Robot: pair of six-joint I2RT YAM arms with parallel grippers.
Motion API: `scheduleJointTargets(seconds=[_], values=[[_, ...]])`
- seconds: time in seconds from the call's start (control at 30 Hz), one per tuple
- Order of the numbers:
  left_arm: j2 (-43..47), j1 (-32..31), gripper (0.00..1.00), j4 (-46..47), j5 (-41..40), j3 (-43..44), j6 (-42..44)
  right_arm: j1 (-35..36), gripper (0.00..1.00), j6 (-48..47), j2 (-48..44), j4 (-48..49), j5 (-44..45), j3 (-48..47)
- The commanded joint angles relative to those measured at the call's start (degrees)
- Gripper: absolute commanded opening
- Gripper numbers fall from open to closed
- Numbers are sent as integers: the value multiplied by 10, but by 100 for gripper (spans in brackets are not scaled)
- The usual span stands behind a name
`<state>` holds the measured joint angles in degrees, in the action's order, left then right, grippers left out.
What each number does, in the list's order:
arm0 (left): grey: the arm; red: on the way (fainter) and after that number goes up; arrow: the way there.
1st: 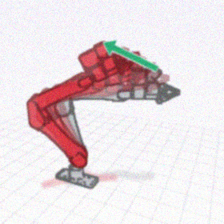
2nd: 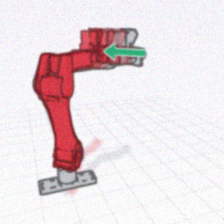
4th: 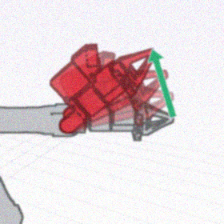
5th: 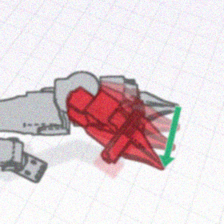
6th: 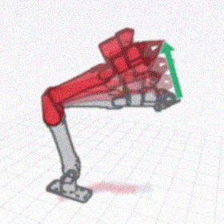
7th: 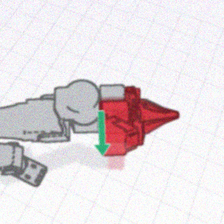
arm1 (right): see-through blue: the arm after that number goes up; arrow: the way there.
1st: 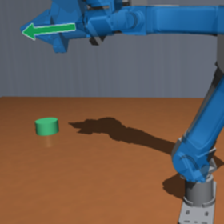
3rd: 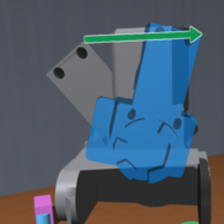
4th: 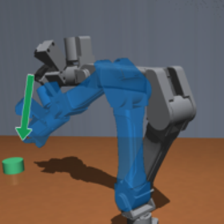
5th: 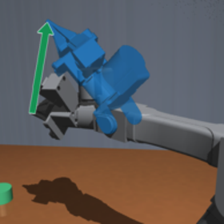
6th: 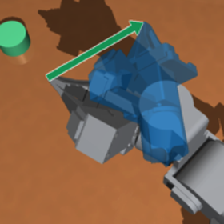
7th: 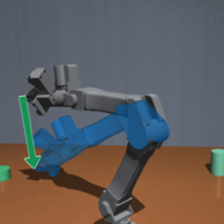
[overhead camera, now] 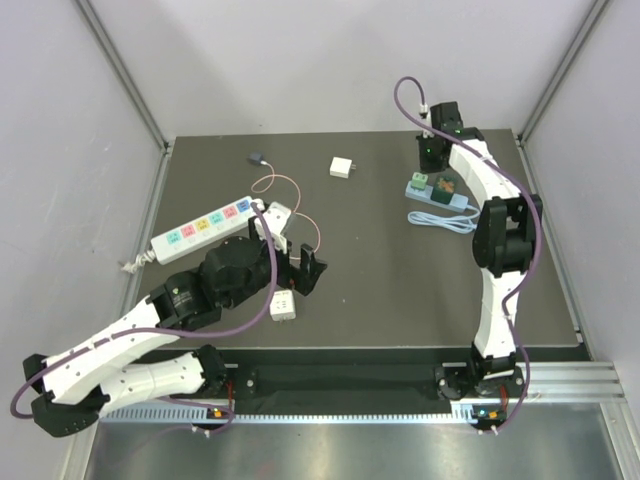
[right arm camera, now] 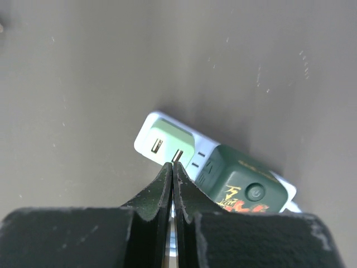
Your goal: Insert the plug
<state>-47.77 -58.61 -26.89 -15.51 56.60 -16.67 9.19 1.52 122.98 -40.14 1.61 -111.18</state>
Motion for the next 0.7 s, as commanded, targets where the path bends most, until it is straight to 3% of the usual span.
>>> scheduleJointTargets(seconds=[0.0, 0.33, 0.67], values=[[-9, -2, 99, -40, -44, 46, -38, -5, 0, 2, -18, 0, -7, -39], [2, -3, 99, -54, -50, 47, -64, -5, 0, 6, 2, 38, -27, 33], [-31, -2, 99, -98, -87, 74, -74, -6, 0, 11, -37, 26, -11, 15]])
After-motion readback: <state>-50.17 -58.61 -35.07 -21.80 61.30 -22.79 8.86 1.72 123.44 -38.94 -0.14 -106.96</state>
